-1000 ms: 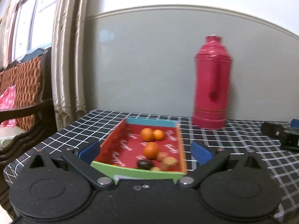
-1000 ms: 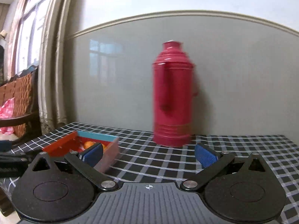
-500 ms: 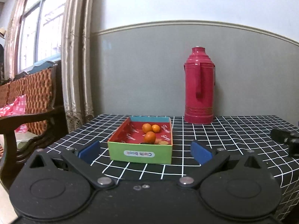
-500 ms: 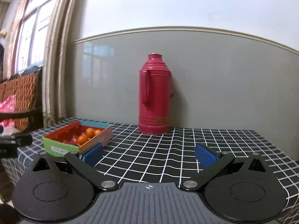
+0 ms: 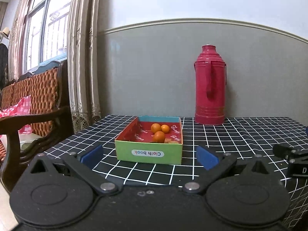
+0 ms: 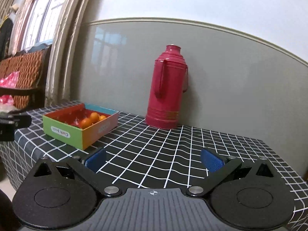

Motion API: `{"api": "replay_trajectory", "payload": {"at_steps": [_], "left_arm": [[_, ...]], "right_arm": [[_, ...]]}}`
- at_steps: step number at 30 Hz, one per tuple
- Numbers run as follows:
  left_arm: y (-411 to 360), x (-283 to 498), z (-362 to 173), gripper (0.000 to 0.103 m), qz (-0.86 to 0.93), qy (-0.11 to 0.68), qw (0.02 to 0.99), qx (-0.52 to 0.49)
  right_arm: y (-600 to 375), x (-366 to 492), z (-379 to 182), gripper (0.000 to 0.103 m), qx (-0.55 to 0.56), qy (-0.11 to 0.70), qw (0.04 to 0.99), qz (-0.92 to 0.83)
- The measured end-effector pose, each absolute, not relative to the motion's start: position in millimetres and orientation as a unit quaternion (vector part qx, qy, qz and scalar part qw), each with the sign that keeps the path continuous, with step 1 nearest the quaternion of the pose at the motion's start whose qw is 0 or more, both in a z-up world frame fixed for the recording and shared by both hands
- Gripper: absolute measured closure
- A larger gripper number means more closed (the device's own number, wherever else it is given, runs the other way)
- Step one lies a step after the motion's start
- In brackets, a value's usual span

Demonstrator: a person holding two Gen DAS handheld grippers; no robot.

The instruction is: Organize fruits

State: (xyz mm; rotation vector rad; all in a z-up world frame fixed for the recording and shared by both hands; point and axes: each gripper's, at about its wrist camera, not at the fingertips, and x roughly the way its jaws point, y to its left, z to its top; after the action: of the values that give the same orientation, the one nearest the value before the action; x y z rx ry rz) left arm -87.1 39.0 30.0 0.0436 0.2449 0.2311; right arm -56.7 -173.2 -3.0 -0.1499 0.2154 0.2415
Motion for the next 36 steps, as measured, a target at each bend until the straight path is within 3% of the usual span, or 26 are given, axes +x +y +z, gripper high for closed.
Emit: {"api": "replay_trajectory", "payload": {"at_steps": [9, 36], "left_arm": [[39, -87, 29, 0.006, 0.116, 0.124, 0.985, 0.021], [40, -89, 30, 0.006, 0.111, 0.124, 0.986, 0.018]], "right_arm": [[-191, -49, 5, 0.000, -0.017, 0.120, 0.987, 0.110], [-187, -53, 5, 0.000, -0.035, 0.113, 0.986, 0.117]]}}
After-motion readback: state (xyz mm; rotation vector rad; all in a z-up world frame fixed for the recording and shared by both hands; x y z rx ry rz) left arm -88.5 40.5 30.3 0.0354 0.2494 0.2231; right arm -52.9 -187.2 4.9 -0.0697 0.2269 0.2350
